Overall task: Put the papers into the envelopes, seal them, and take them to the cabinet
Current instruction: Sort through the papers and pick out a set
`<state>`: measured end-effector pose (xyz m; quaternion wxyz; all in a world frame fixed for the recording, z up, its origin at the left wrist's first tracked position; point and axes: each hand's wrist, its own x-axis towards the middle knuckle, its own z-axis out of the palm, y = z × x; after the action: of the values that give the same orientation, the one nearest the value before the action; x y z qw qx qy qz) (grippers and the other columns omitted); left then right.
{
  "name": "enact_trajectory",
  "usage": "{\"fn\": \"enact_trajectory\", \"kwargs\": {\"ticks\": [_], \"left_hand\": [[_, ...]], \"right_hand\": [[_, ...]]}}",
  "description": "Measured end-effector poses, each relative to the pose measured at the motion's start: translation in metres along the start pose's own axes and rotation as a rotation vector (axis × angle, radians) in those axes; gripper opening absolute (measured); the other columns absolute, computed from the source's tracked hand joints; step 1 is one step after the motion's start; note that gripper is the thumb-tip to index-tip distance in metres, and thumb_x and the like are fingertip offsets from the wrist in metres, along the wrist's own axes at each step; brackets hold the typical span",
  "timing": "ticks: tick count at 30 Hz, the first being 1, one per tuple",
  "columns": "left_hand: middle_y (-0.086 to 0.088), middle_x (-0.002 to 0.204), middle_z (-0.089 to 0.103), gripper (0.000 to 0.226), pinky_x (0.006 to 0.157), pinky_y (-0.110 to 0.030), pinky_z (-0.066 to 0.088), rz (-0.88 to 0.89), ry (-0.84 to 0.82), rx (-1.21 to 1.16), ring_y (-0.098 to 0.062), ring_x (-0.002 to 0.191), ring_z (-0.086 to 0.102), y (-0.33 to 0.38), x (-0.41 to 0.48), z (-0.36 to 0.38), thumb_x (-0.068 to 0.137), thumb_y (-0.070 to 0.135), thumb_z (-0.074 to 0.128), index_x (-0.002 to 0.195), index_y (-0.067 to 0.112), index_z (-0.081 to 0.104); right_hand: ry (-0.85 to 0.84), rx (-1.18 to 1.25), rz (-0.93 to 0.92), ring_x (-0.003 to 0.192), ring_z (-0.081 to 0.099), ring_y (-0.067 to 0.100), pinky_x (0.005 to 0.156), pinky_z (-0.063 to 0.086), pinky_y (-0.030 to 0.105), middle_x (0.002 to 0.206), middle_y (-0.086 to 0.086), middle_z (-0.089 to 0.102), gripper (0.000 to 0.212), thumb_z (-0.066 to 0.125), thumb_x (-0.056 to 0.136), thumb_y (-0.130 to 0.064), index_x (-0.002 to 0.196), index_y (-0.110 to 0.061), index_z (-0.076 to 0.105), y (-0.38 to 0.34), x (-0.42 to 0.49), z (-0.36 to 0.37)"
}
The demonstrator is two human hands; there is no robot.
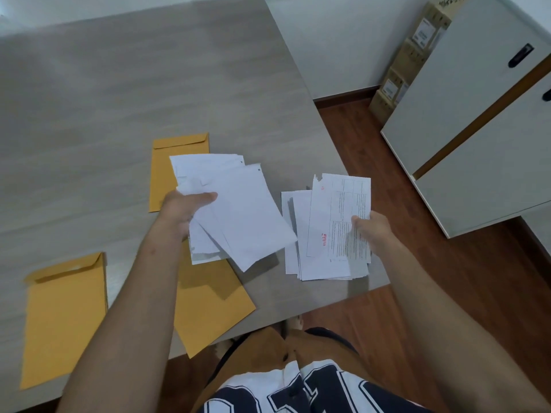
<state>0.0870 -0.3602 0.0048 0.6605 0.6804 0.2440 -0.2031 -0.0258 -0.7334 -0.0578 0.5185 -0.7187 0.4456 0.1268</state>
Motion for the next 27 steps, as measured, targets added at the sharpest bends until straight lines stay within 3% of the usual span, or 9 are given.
{"fn": "enact_trajectory", "kwargs": {"ticks": [5,8,11,14,20,24,27], "left_hand": [[-0.010,0.105,0.074,0.039,0.073,-0.043,0.060,0.007,-0.082,-0.049,-0.027,0.089,0.073,0.008,0.002,0.021,0.076,0.004,0.081,0.113,0.007,0.069],[-0.012,0.108,0.073,0.036,0.080,-0.043,0.059,0.008,-0.159,-0.045,-0.027,0.092,0.072,0.000,0.000,0.047,0.079,0.001,0.078,0.113,0.004,0.068],[-0.012,0.110,0.072,0.033,0.081,-0.039,0.060,-0.007,-0.254,-0.009,-0.022,0.091,0.072,-0.015,-0.002,0.074,0.082,0.000,0.075,0.114,0.003,0.066],[-0.013,0.111,0.071,0.033,0.081,-0.039,0.060,-0.052,-0.302,0.005,-0.026,0.094,0.071,-0.029,-0.006,0.095,0.082,-0.002,0.073,0.115,0.002,0.066],[-0.016,0.116,0.071,0.044,0.094,-0.053,0.053,-0.101,-0.312,0.006,-0.034,0.104,0.069,-0.046,0.002,0.096,0.076,0.000,0.079,0.118,0.001,0.066],[-0.011,0.108,0.073,0.028,0.076,-0.039,0.060,-0.097,-0.226,0.013,-0.025,0.090,0.073,-0.049,0.003,0.091,0.079,0.000,0.078,0.104,0.008,0.069],[-0.008,0.104,0.074,0.028,0.067,-0.034,0.060,-0.088,-0.207,0.010,-0.021,0.084,0.074,-0.051,0.002,0.088,0.079,-0.001,0.078,0.104,0.009,0.069]], "right_hand": [[-0.019,0.188,0.051,0.099,0.067,0.027,0.091,0.055,0.047,0.115,0.005,0.069,0.009,0.059,0.097,-0.017,0.104,-0.012,0.062,0.000,-0.003,-0.013],[-0.007,0.198,0.048,0.095,0.067,0.024,0.095,0.053,0.048,0.105,0.000,0.069,0.006,0.060,0.097,-0.019,0.092,-0.017,0.063,0.000,-0.006,-0.019],[0.014,0.180,0.027,0.090,0.065,0.022,0.091,0.054,0.046,0.099,-0.001,0.069,0.008,0.061,0.096,-0.020,0.089,-0.018,0.063,0.002,-0.008,-0.023],[0.029,0.113,-0.011,0.089,0.064,0.022,0.077,0.053,0.038,0.106,0.005,0.068,0.013,0.062,0.095,-0.020,0.102,-0.011,0.068,0.006,-0.007,-0.024],[0.061,0.051,-0.100,0.093,0.068,0.026,0.085,0.058,0.045,0.102,0.005,0.073,0.007,0.068,0.091,-0.021,0.093,-0.015,0.072,0.011,-0.005,-0.022],[0.104,-0.084,-0.155,0.093,0.068,0.022,0.084,0.058,0.041,0.105,-0.001,0.072,0.011,0.066,0.091,-0.024,0.099,-0.018,0.072,0.010,-0.003,-0.022],[0.103,-0.118,-0.161,0.095,0.065,0.022,0.080,0.056,0.037,0.106,-0.001,0.069,0.010,0.062,0.094,-0.023,0.100,-0.017,0.068,0.009,-0.002,-0.018]]}}
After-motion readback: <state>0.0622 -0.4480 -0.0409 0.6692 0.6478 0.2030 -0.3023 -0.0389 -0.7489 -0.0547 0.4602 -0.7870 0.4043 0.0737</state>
